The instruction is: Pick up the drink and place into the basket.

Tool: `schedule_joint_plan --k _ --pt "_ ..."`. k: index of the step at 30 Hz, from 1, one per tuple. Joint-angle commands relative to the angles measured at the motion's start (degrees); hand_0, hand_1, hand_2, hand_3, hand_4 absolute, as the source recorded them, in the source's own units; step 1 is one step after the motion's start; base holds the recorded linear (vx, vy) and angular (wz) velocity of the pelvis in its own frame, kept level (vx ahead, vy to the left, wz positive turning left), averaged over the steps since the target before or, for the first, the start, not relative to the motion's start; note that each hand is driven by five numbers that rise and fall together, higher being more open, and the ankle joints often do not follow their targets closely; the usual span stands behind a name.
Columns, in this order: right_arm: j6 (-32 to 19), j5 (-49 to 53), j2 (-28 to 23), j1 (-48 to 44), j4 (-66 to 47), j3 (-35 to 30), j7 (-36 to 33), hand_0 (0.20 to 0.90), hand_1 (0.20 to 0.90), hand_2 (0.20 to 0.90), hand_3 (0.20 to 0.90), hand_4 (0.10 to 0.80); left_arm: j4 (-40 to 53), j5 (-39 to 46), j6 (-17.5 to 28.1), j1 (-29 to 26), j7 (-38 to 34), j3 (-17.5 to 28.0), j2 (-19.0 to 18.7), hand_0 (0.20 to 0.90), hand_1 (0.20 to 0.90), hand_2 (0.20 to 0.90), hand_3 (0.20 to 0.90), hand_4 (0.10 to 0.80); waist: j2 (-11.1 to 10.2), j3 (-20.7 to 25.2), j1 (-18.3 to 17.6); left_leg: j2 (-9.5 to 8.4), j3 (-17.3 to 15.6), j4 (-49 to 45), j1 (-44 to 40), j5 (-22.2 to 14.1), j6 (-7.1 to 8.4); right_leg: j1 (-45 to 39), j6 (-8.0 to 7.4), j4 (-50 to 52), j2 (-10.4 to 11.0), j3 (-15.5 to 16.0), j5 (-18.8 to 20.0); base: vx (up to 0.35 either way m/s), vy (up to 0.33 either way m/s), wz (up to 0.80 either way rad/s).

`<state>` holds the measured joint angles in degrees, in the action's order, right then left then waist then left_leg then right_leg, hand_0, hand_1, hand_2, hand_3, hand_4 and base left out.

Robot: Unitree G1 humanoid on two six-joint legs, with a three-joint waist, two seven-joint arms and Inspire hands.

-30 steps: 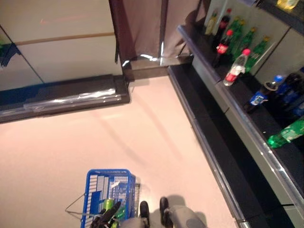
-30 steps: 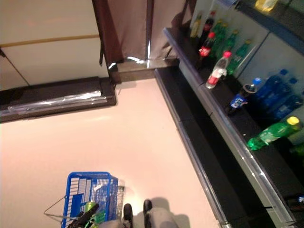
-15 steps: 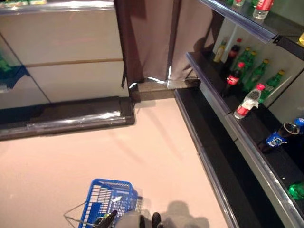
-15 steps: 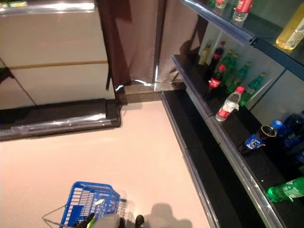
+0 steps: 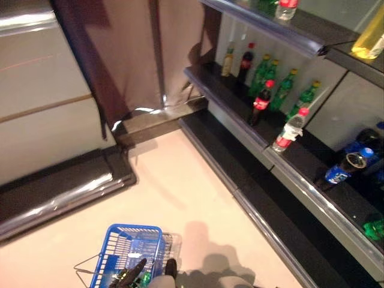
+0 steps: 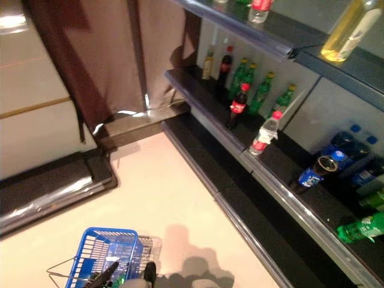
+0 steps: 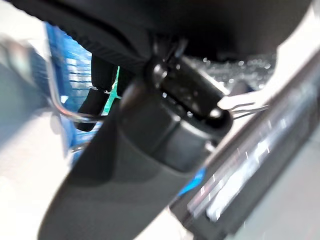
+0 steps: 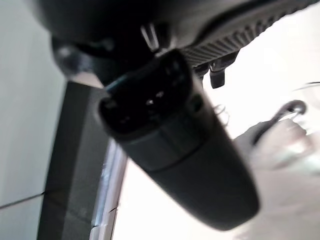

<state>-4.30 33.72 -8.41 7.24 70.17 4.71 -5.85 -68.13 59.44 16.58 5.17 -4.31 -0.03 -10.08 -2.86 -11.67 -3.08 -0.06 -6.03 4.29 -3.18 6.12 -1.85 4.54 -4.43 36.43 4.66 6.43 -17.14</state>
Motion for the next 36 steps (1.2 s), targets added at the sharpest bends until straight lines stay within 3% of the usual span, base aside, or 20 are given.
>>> schedule_joint_plan --k 1,3,4,6,9,11,12,14,16,17,18,21,22,24,25,26,27,29,33,36 --pt "-2.0 1.1 -2.7 -0.4 -0.4 0.9 -0.7 0.900 0.900 0.900 0.900 0.800 7.0 -3.8 7.8 -2.1 2.7 0.0 -3.1 0.300 0.300 0.300 0.200 0.100 1.9 1.1 0.1 0.94 -6.7 -6.0 -0.7 -6.8 3.05 0.2 -2.89 -17.7 0.2 9.3 17.3 0.169 0.075 -0.35" --pt "-1.8 1.6 -2.7 -0.7 -0.5 1.0 -0.7 0.900 0.900 0.900 0.900 0.800 7.0 -3.7 8.1 -1.8 2.4 0.3 -2.8 0.300 0.300 0.300 0.200 0.100 1.9 1.2 0.4 1.16 -8.1 -5.5 -1.5 -7.0 3.36 0.1 -2.71 -20.3 1.0 11.7 17.7 0.190 0.041 -0.69" --pt "-2.0 0.6 -2.8 -1.0 -0.6 1.1 -0.2 0.900 0.900 0.900 0.900 0.800 6.8 -4.4 8.5 -0.6 2.6 1.3 -2.1 0.300 0.300 0.300 0.200 0.100 2.0 1.6 0.9 1.19 -10.5 -3.7 -3.9 -8.2 4.01 -0.4 -3.14 -24.5 1.5 14.6 17.6 0.302 0.005 -0.81" --pt "-2.5 0.5 -2.9 -1.2 -0.7 1.0 0.0 0.900 0.900 0.900 0.900 0.800 6.2 -4.3 8.6 0.5 3.4 1.9 -1.8 0.300 0.300 0.300 0.200 0.100 1.9 2.3 1.4 0.71 -12.2 -2.8 -5.0 -8.8 4.23 -1.5 -2.75 -28.5 0.6 16.8 17.9 0.276 -0.036 -0.83" --pt "-2.6 0.0 -3.2 -1.6 0.3 0.4 0.2 0.900 0.900 0.900 0.900 0.800 4.4 -4.2 8.4 0.4 4.2 2.8 -1.1 0.300 0.300 0.300 0.200 0.100 1.6 3.1 1.4 0.41 -13.0 -4.0 -4.7 -9.6 4.03 -2.2 -1.60 -30.4 -0.5 16.5 17.7 0.187 -0.074 -0.81" --pt "-2.4 0.2 -3.2 -1.9 1.4 0.0 0.2 0.900 0.900 0.900 0.900 0.800 2.9 -4.3 8.6 -0.2 3.6 2.5 -0.5 0.300 0.300 0.300 0.200 0.100 0.9 3.6 0.9 0.24 -13.1 -6.7 -3.0 -9.3 3.60 -2.7 -0.06 -32.1 -1.2 14.4 18.5 0.137 -0.160 -0.33" --pt "-2.8 -0.9 -3.3 -2.4 2.3 0.1 0.7 0.900 0.900 0.900 0.900 0.800 1.9 -2.8 8.9 -0.6 3.7 2.9 0.2 0.300 0.300 0.300 0.200 0.100 -0.4 3.7 1.0 0.65 -12.5 -14.2 -1.1 -10.6 3.99 -3.3 0.64 -33.0 -0.8 13.3 18.8 0.128 -0.171 -0.19" --pt "-3.0 -2.1 -3.4 -2.6 2.4 0.2 1.0 0.900 0.900 0.900 0.900 0.800 1.7 -1.9 9.0 -0.7 3.9 3.4 0.5 0.300 0.300 0.300 0.200 0.100 -0.9 3.7 1.1 1.23 -12.7 -18.6 -0.4 -10.8 4.30 -3.8 1.22 -33.4 -0.6 13.5 18.8 0.138 -0.115 -0.33" --pt "-3.0 -3.7 -3.5 -2.8 2.2 0.8 0.9 0.900 0.900 0.900 0.900 0.800 1.1 -1.0 9.3 -0.7 4.4 3.9 0.9 0.300 0.300 0.300 0.200 0.100 -1.4 3.6 1.5 2.33 -11.8 -25.1 1.4 -9.0 5.12 -4.7 2.28 -34.1 -0.9 13.1 18.4 0.177 -0.166 -0.43" --pt "-2.1 -5.4 -4.0 -3.2 1.3 1.8 0.0 0.900 0.900 0.900 0.900 0.800 0.6 -0.7 9.2 -0.7 5.4 5.1 1.4 0.300 0.300 0.300 0.200 0.100 -2.5 3.2 2.7 2.30 -8.2 -40.1 8.0 -6.9 5.70 -6.3 3.84 -34.9 -1.2 12.3 18.2 0.290 -0.234 -0.47" --pt "-1.6 -4.0 -4.6 -3.4 0.8 2.3 -0.1 0.900 0.900 0.900 0.900 0.800 0.7 -1.2 8.7 -0.7 5.7 4.9 1.5 0.300 0.300 0.300 0.200 0.100 -2.5 2.7 3.4 2.13 -6.5 -43.7 11.2 -5.8 5.73 -7.4 4.49 -34.9 -1.9 11.2 17.8 0.272 -0.180 -0.61" --pt "-1.1 -4.3 -5.0 -4.5 0.6 2.3 -0.3 0.900 0.900 0.900 0.900 0.800 0.8 0.2 8.8 -0.4 5.4 4.1 2.0 0.300 0.300 0.300 0.200 0.100 -2.5 1.6 5.2 0.16 -1.8 -36.4 13.4 -5.4 4.25 -9.1 3.86 -34.9 -2.6 6.5 17.4 0.273 0.088 -0.82" --pt "-1.1 -5.1 -5.3 -5.2 1.0 2.3 0.2 0.900 0.900 0.900 0.900 0.800 1.0 0.6 9.1 0.1 5.4 4.3 2.4 0.300 0.300 0.300 0.200 0.100 -2.2 1.4 5.4 1.99 -1.3 -26.6 10.7 -6.4 3.65 -10.0 3.14 -35.7 -3.2 4.2 16.8 0.244 0.148 -0.51" --pt "-1.1 -5.3 -5.3 -5.3 1.1 2.2 0.3 0.900 0.900 0.900 0.900 0.800 1.0 0.4 9.1 0.1 5.4 4.3 2.4 0.300 0.300 0.300 0.200 0.100 -2.4 1.5 5.4 2.04 -1.4 -25.0 10.1 -6.0 3.62 -9.9 3.04 -35.7 -3.1 4.0 16.8 0.154 0.107 -0.64" --pt "-1.2 -5.8 -5.4 -5.3 1.5 2.3 0.3 0.900 0.900 0.900 0.900 0.800 1.1 0.7 9.1 0.2 5.1 3.8 2.4 0.300 0.300 0.300 0.200 0.100 -1.9 1.9 5.2 3.53 -0.7 -19.1 8.9 -5.7 4.04 -9.7 2.68 -35.9 -3.3 3.8 16.6 0.199 0.156 -0.48" --pt "-1.4 -5.7 -5.5 -5.1 1.7 2.5 0.2 0.900 0.900 0.900 0.900 0.800 1.2 1.0 9.1 0.4 4.8 3.5 2.4 0.300 0.300 0.300 0.200 0.100 -1.1 1.6 5.8 4.65 1.0 -10.6 7.7 -2.9 5.34 -10.6 2.25 -36.3 -3.7 3.0 16.3 0.484 0.318 -0.20" --pt "-1.3 -5.4 -5.5 -4.8 2.2 2.5 0.2 0.900 0.900 0.900 0.900 0.800 0.7 0.1 9.0 1.2 4.1 4.0 2.9 0.300 0.300 0.300 0.200 0.100 -0.1 1.2 7.1 7.35 5.0 -0.8 8.9 2.8 7.87 -12.2 1.66 -37.1 -4.1 0.7 15.6 0.453 0.278 0.02" --pt "-1.2 -5.5 -5.7 -4.5 2.2 2.1 0.5 0.900 0.900 0.900 0.900 0.800 -0.6 -1.5 9.2 1.7 4.3 5.3 3.3 0.300 0.300 0.300 0.200 0.100 -0.1 0.5 7.7 8.25 4.6 -2.3 10.7 2.5 7.86 -13.3 1.32 -36.5 -3.3 0.7 14.6 0.329 0.230 -0.19" --pt "-2.1 -6.1 -5.3 -4.7 2.5 2.1 -0.1 0.900 0.900 0.900 0.900 0.800 -0.5 -2.4 7.1 1.1 3.4 5.6 2.4 0.300 0.300 0.300 0.200 0.100 0.8 0.3 7.3 8.10 3.5 -6.7 10.1 0.5 7.24 -12.8 0.78 -32.8 -1.2 2.4 12.5 0.178 0.240 -0.58" --pt "-3.0 -4.2 -4.0 -3.3 2.5 0.1 0.0 0.900 0.900 0.900 0.900 0.800 0.5 -0.5 7.3 -0.9 5.0 5.2 0.2 0.300 0.300 0.300 0.200 0.100 1.4 0.8 6.3 6.03 0.3 -10.2 9.2 -2.5 6.28 -13.2 -0.99 -28.6 2.4 4.7 11.1 0.305 0.365 -0.47"
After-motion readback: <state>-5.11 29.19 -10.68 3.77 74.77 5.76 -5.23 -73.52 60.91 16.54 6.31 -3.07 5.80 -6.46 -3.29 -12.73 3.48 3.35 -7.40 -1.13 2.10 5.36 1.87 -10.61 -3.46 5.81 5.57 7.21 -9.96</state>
